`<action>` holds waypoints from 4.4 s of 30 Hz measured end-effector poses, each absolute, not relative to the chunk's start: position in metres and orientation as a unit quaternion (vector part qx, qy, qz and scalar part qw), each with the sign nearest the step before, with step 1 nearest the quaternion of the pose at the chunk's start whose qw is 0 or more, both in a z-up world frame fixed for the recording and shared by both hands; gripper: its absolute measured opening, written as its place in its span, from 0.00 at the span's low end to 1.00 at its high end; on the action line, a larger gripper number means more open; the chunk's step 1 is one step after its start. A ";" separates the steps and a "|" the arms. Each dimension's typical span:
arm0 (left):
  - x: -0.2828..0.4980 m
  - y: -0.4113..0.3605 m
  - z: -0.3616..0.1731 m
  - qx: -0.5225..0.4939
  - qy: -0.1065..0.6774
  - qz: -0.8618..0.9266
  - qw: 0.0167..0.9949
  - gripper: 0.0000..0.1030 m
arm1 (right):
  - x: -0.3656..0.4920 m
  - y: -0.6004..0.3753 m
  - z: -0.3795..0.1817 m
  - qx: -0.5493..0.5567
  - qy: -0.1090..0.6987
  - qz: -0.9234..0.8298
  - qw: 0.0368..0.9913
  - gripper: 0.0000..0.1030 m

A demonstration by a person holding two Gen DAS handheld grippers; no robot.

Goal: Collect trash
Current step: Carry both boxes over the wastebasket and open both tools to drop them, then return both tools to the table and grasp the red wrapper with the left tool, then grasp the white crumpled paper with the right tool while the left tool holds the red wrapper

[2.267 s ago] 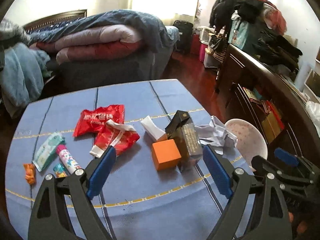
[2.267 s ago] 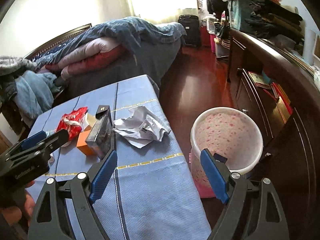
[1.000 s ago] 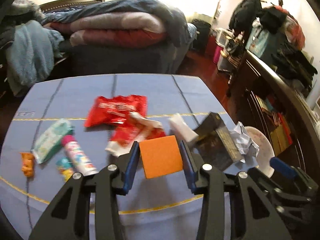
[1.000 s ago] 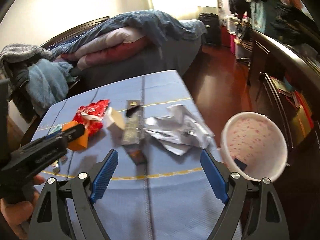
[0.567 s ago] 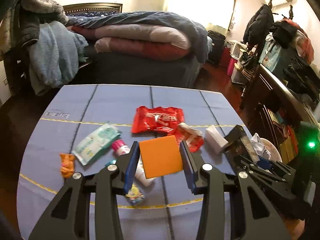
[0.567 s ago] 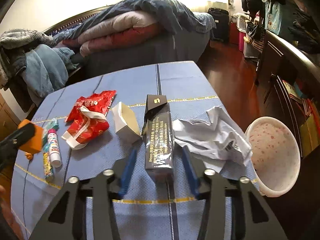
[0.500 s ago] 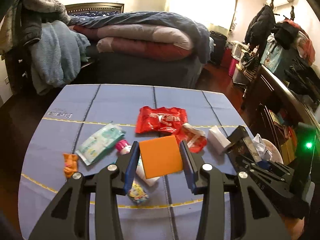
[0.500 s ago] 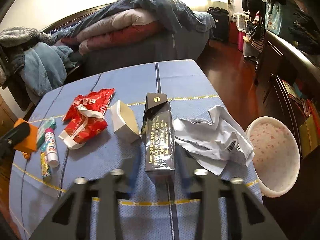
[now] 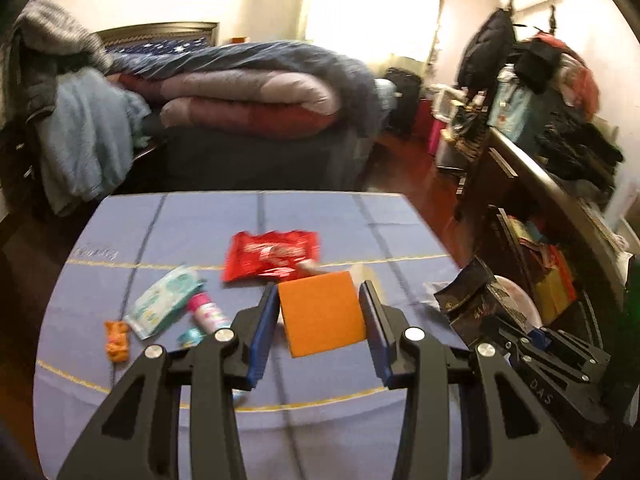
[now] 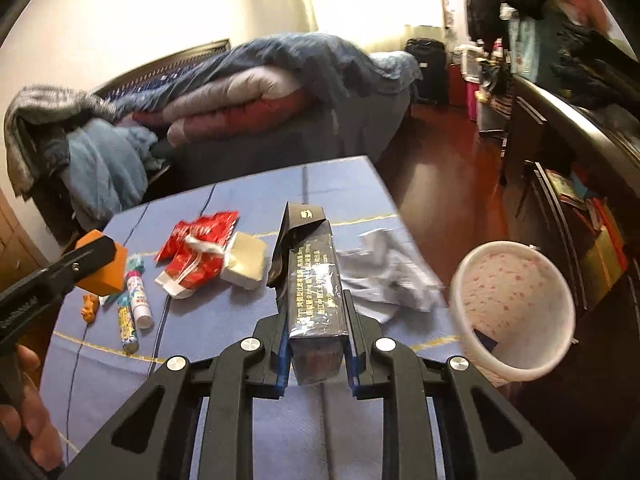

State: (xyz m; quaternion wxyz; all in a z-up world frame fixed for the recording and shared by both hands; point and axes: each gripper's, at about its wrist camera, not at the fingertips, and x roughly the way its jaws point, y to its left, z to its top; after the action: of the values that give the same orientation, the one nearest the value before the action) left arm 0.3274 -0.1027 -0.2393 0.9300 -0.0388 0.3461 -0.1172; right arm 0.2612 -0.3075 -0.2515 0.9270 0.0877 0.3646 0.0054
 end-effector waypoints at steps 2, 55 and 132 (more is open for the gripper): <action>0.325 -0.118 -0.233 -0.041 0.342 -0.143 0.928 0.41 | 0.253 -0.320 -0.245 0.095 0.358 -0.004 0.929 0.21; 0.411 -0.404 -0.285 0.017 0.380 -0.337 0.861 0.83 | 0.259 -0.534 -0.316 0.167 0.369 -0.205 0.891 0.57; 0.401 -0.107 -0.296 -0.071 0.408 -0.068 0.907 0.56 | 0.331 -0.325 -0.305 0.025 0.401 -0.030 0.915 0.30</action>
State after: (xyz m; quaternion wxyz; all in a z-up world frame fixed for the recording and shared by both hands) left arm 0.4012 -0.1066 -0.2962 0.9074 -0.0713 0.4085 -0.0677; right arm 0.3309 -0.3252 -0.3054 0.9153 0.0247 0.4008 -0.0301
